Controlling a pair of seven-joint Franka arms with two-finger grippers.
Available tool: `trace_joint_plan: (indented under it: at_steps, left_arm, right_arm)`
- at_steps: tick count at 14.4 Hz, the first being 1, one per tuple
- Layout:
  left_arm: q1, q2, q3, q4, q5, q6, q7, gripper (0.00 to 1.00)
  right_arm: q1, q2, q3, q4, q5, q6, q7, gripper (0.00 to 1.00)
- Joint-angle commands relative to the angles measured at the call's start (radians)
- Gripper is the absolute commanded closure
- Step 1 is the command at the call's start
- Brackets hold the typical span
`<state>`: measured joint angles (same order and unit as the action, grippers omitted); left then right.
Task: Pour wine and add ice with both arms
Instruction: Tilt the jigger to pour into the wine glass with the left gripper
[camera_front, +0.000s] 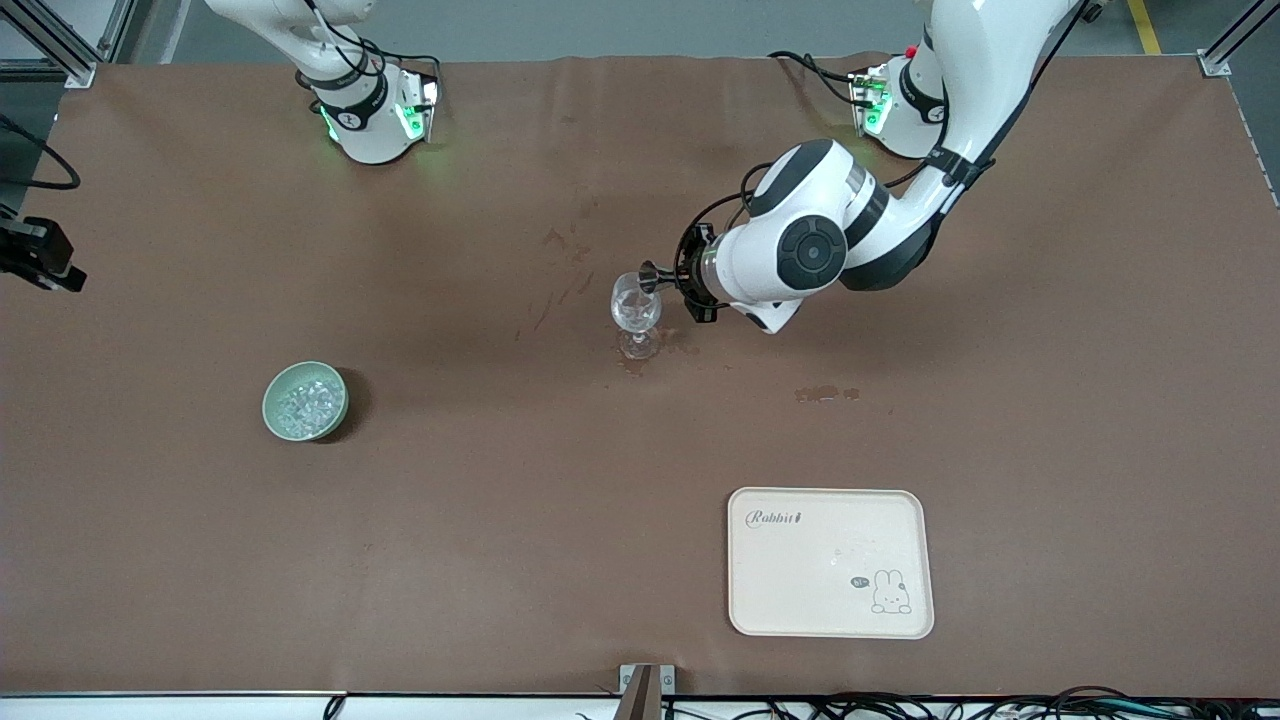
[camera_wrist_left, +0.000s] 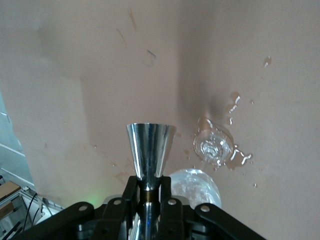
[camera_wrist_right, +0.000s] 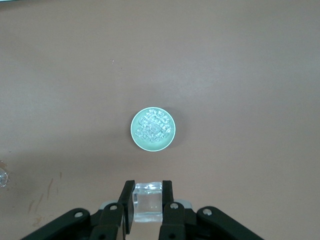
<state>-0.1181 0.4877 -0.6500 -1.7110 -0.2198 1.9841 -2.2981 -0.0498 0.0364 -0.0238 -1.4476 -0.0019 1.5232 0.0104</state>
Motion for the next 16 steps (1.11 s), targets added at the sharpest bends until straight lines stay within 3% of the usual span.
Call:
trace_joint_plan:
  at_steps: [1,10,16]
  left_arm:
    - [-0.032,0.055,0.004,0.08,0.057,-0.057,-0.073,1.0]
    - [-0.046,0.071,0.004,0.125,0.099,-0.136,-0.095,1.0]
    - [0.017,0.074,0.0,0.129,-0.03,-0.139,0.191,1.0]
  right_arm:
    - [0.001,-0.016,0.001,-0.02,0.003,0.009,-0.007,0.99]
    - [0.001,-0.016,0.001,-0.019,0.005,0.006,-0.007,0.99]
    - [0.001,-0.016,0.001,-0.019,0.005,-0.008,-0.007,0.99]
